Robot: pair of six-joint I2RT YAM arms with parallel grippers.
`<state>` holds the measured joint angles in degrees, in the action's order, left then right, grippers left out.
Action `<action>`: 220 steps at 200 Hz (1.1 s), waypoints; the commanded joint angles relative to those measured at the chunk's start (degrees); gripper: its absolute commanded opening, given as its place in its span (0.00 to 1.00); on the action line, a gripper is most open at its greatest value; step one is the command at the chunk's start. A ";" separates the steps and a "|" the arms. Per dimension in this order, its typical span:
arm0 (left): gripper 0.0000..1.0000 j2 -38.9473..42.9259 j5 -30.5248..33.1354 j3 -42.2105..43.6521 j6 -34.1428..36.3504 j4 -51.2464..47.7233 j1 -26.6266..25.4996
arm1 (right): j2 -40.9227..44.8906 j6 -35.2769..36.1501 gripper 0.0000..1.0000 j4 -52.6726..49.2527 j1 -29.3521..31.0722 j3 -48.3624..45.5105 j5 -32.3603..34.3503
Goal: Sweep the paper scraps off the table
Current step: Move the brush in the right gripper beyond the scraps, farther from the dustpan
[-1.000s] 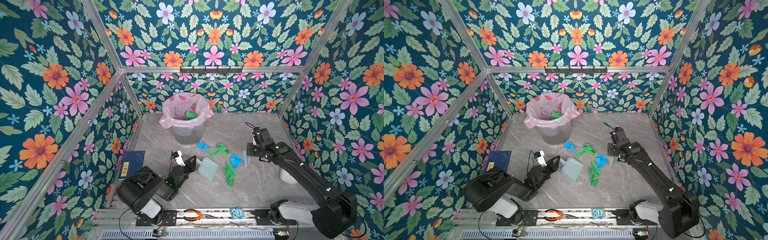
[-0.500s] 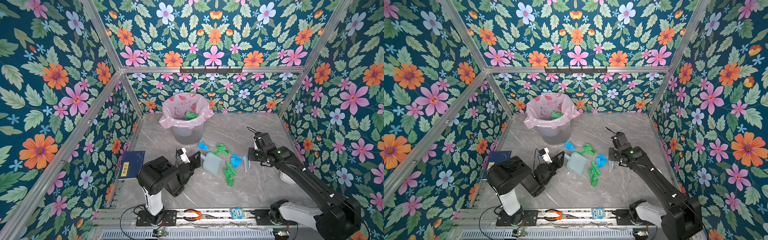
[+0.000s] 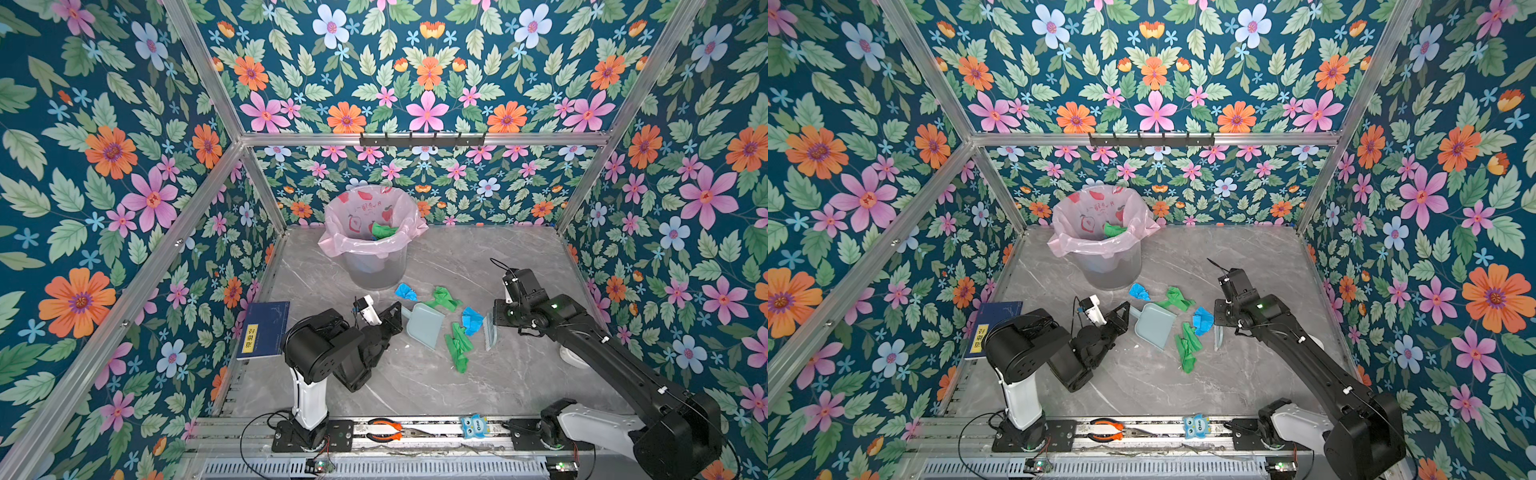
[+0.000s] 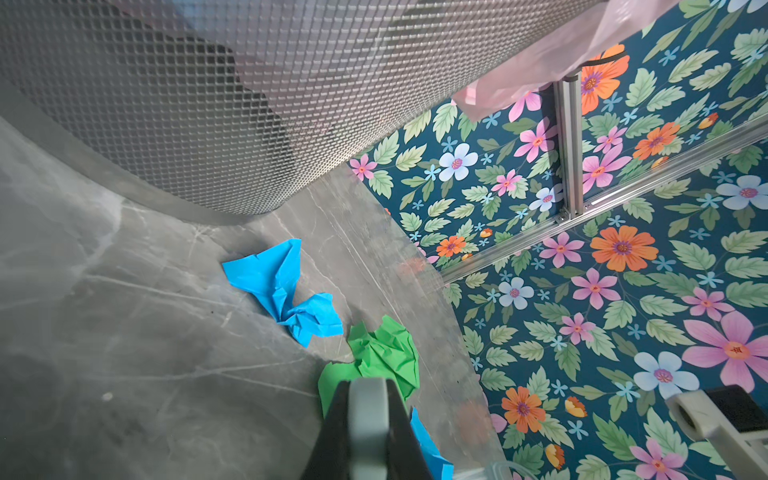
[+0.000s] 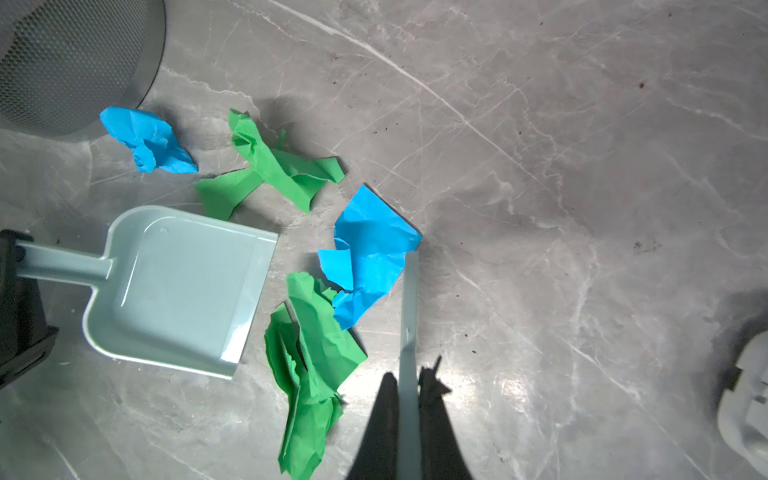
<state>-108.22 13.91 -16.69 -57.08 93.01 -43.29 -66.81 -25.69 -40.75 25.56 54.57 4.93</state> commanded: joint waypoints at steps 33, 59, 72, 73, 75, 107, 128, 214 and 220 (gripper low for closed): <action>0.00 -2.19 -0.37 -0.79 -0.98 2.96 -0.03 | -3.45 -8.14 0.00 3.19 5.52 0.01 0.91; 0.00 -3.34 -0.69 -0.91 -2.00 3.05 -0.01 | -4.52 -12.33 0.00 5.60 6.68 0.18 -0.01; 0.00 -3.87 -0.65 -0.89 -2.70 3.05 -0.04 | -5.19 -13.75 0.00 6.72 7.26 0.81 0.07; 0.00 -3.89 -0.65 -0.89 -2.74 3.05 0.00 | -5.23 -13.85 0.00 6.73 7.33 0.90 0.12; 0.00 -3.94 -0.64 -0.89 -2.83 3.05 0.01 | -5.37 -14.07 0.00 6.71 7.47 1.03 0.33; 0.00 -4.18 -0.63 -0.80 -3.04 3.05 0.01 | -7.94 -15.90 0.00 8.41 9.48 3.79 2.00; 0.00 -4.51 -0.65 -0.89 -3.56 3.05 0.05 | -10.42 -16.20 0.00 8.45 10.56 6.07 2.14; 0.00 -5.15 -0.01 -0.19 -4.62 3.05 0.35 | -3.94 -14.34 0.00 0.10 10.92 8.87 6.37; 0.00 -5.15 -0.06 -0.19 -4.60 3.05 0.38 | -2.89 -14.74 0.00 -0.73 10.98 8.13 6.09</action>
<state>-113.34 13.58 -17.12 -61.54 94.24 -43.11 -72.42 -40.42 -36.49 36.42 63.66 9.34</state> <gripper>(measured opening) 0.129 0.070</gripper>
